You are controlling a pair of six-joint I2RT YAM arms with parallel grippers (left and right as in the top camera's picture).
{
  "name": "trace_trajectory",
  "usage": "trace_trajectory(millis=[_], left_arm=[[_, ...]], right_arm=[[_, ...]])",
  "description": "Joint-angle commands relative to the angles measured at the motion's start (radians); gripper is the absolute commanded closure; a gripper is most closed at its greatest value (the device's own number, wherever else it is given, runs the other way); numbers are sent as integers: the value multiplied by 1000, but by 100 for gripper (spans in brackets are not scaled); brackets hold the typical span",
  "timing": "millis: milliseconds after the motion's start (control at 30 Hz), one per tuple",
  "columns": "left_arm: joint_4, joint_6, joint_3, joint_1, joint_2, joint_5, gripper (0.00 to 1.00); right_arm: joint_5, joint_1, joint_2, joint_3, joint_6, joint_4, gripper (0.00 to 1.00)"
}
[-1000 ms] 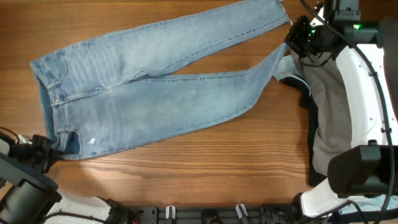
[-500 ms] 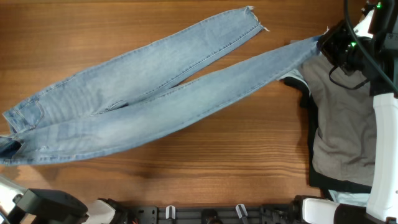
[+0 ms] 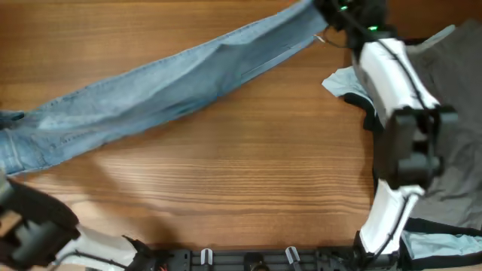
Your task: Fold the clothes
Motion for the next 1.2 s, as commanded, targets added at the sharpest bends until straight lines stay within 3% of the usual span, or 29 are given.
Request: trace_trajectory(millis=[0,33,100,200,333,500,700,767,833,867,933,1167], left_arm=[[36,-4,19,-58,153,20,15],[24,-3,19,-58,174,21,3],[-3,77,19,-52,172,21,0],[-81,125,20,-53,150,25,0],[-173,136,20,-53,149,137,0],[-229,370,20,-53,149,401,2],[-224,416,20,-53,149,459,2],[-213,415,20,-53,149,459,4],[-209,415,20,-53,149,459,5],[-212,415,20,-53,149,459,7],[-220,415,20,-53,149,459,8],[-279,399,20,-52,149,464,5]], right_arm=[[-63,22,132,13,-38,45,7],[-84,17,140,13,-66,14,0],[-84,6,139,13,-161,-99,0],[9,1,141,13,-190,-216,1],[177,11,150,-16,-238,-169,0],[177,11,254,-16,-237,-89,3],[138,15,304,-16,-233,-39,30],[138,15,305,-16,-193,-39,53],[144,15,305,-16,12,-39,87],[137,12,301,-14,24,-42,96],[96,-8,272,-13,-26,-96,96],[274,-53,-50,-13,-291,-916,95]])
